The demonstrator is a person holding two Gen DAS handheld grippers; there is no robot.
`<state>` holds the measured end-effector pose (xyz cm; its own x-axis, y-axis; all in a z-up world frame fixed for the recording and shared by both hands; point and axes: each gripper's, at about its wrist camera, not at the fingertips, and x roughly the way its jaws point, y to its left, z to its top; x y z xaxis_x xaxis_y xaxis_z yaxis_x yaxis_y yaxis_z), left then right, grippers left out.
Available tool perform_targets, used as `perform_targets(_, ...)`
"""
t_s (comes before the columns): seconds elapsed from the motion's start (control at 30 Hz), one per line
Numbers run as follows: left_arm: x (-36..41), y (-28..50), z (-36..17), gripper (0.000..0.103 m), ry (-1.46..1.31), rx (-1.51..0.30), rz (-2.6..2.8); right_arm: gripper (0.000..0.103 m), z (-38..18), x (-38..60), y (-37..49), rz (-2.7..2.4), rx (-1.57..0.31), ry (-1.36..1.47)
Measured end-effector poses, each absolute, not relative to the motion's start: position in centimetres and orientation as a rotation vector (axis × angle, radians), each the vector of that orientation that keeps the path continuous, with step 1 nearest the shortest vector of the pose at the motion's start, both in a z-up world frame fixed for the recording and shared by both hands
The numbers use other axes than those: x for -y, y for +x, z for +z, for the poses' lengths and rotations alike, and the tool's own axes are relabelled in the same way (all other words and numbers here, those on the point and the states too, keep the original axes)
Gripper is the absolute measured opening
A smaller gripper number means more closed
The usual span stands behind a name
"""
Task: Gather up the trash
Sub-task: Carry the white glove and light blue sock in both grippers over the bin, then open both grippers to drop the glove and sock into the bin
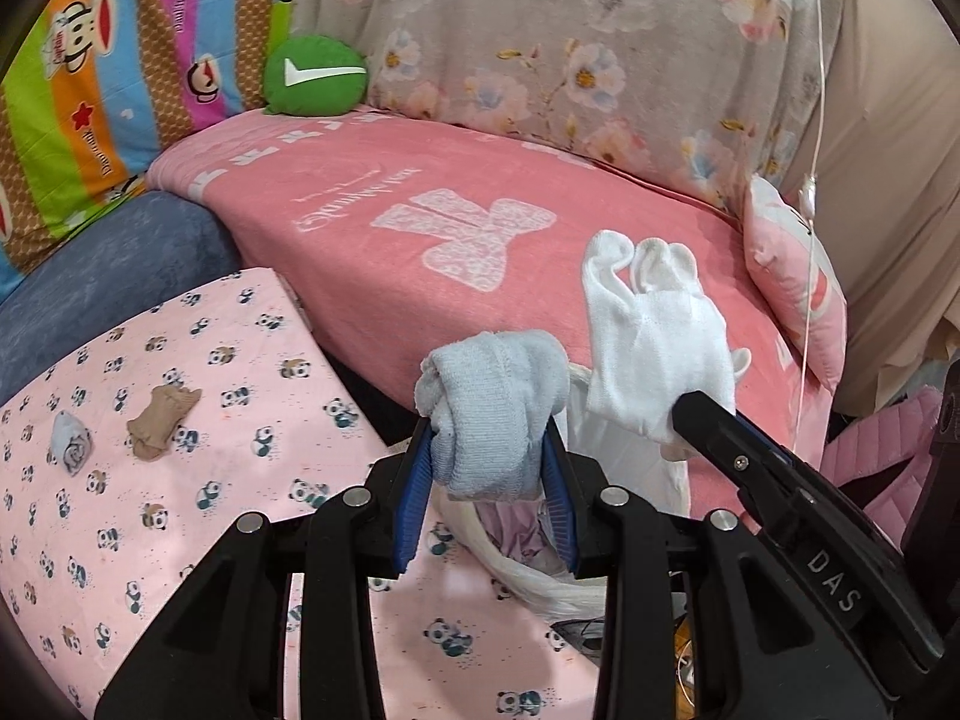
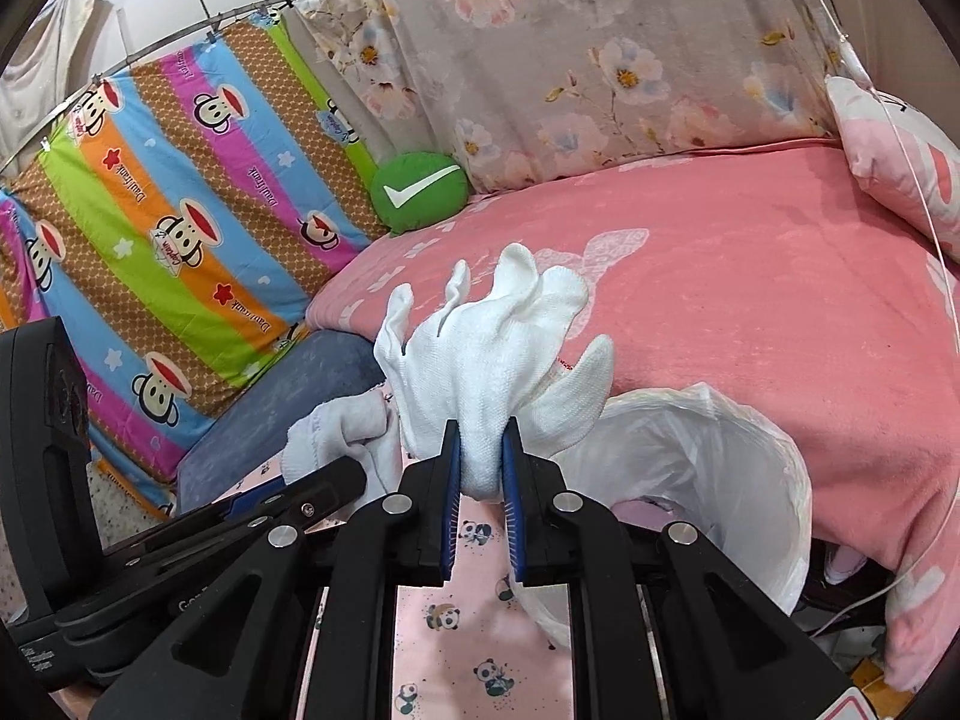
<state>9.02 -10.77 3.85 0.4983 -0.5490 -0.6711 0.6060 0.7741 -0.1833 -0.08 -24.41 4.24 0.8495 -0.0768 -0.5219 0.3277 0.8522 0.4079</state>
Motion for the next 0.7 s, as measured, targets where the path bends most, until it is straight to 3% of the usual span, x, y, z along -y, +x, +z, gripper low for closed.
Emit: perform_targets(0.7,15.8,7.5,2.5,0.036,0.111,-0.818,-0.805,0.014,1.3,29.8,-3.2,-0.325,-0.533,0.570)
